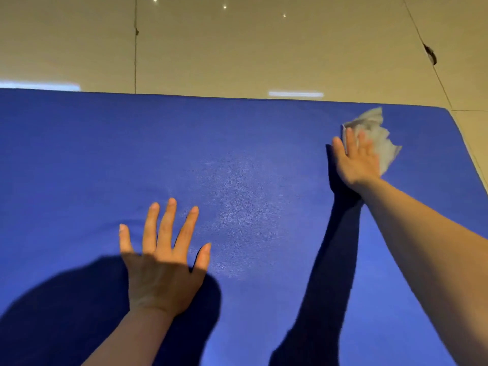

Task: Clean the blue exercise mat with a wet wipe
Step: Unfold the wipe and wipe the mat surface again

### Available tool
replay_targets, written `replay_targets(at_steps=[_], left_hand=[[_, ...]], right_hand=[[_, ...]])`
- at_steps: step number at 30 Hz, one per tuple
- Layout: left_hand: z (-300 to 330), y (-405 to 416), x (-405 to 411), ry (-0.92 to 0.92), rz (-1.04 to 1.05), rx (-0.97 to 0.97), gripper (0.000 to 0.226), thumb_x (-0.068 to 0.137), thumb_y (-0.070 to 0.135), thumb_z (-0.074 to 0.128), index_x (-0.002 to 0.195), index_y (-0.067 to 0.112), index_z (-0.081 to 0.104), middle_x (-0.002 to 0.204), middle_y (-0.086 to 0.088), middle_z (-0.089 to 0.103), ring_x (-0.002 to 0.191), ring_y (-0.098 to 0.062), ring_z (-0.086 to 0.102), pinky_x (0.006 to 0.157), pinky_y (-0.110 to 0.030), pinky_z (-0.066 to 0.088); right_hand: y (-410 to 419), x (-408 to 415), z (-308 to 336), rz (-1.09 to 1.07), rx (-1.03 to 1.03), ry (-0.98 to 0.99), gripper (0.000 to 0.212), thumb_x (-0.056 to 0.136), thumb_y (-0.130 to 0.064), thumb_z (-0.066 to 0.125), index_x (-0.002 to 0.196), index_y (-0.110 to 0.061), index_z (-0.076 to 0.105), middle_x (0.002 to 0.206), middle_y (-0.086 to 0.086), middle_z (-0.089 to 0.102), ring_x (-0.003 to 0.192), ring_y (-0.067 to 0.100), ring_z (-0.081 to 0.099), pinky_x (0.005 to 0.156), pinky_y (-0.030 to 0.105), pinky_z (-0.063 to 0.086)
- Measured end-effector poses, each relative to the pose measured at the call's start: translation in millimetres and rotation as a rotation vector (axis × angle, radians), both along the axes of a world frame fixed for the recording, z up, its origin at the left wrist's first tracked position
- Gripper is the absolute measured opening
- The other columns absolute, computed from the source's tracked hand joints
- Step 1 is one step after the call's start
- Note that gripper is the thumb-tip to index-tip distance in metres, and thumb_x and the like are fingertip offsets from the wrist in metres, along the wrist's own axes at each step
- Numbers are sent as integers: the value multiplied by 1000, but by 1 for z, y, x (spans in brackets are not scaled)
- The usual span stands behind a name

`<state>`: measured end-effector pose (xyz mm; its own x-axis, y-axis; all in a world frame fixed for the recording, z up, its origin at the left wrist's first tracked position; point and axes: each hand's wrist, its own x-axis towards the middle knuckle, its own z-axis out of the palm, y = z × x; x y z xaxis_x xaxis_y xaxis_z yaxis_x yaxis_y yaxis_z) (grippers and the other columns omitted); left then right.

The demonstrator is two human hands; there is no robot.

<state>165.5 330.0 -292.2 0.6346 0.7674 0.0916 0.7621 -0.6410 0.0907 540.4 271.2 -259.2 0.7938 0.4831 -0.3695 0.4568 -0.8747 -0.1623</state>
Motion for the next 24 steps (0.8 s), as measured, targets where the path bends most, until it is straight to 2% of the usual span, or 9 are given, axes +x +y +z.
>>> replay_targets(at_steps=[2, 4, 7, 12, 16, 19, 24], left_hand=[[-1, 2, -1, -6, 5, 9, 58, 93, 47, 34, 142, 21, 51, 152, -14, 39, 140, -34, 36, 108, -67, 14], [-1, 0, -2, -6, 7, 14, 58, 94, 47, 33, 142, 21, 50, 153, -13, 38, 140, -35, 36, 109, -67, 14], [-3, -1, -3, -27, 4, 42, 57, 94, 47, 34, 143, 21, 49, 152, -13, 39, 140, -35, 36, 109, -66, 14], [-5, 0, 1, -47, 3, 69, 57, 94, 45, 37, 143, 20, 49, 152, -14, 39, 140, -35, 36, 108, -67, 15], [-4, -1, -2, -44, -8, 55, 56, 93, 46, 38, 142, 22, 50, 152, -13, 39, 140, -34, 36, 109, -67, 16], [-3, 0, -3, -28, 1, 1, 57, 93, 48, 36, 143, 24, 48, 153, -11, 37, 142, -33, 34, 109, -67, 14], [-1, -2, -4, 17, 5, 8, 56, 93, 47, 35, 143, 24, 49, 153, -11, 38, 140, -32, 37, 109, -68, 19]], right_hand=[[-4, -10, 2, -131, 6, 2, 71, 98, -64, 20, 157, -28, 0, 164, 1, -11, 150, 22, -12, 120, 45, -8], [18, -35, -1, -121, 9, 3, 74, 96, -67, 20, 157, -29, -1, 163, 4, -14, 150, 27, -14, 119, 46, -10], [69, -84, -5, 151, 49, -8, 71, 96, -67, 21, 156, -34, 0, 163, 1, -16, 149, 28, -16, 118, 46, -14], [141, -169, 3, 616, 95, 157, 67, 97, -67, 19, 155, -40, 1, 162, -8, -18, 147, 22, -24, 114, 48, -22], [130, -148, -1, 772, 107, 154, 61, 100, -61, 18, 155, -40, 4, 163, -12, -12, 149, 14, -16, 116, 40, -17], [111, -103, -3, 581, 105, 102, 60, 100, -60, 19, 155, -41, 3, 163, -12, -11, 149, 12, -13, 117, 41, -14], [96, -86, -6, 48, 104, 29, 66, 99, -62, 15, 156, -33, 1, 163, -4, -14, 149, 18, -15, 118, 49, -15]])
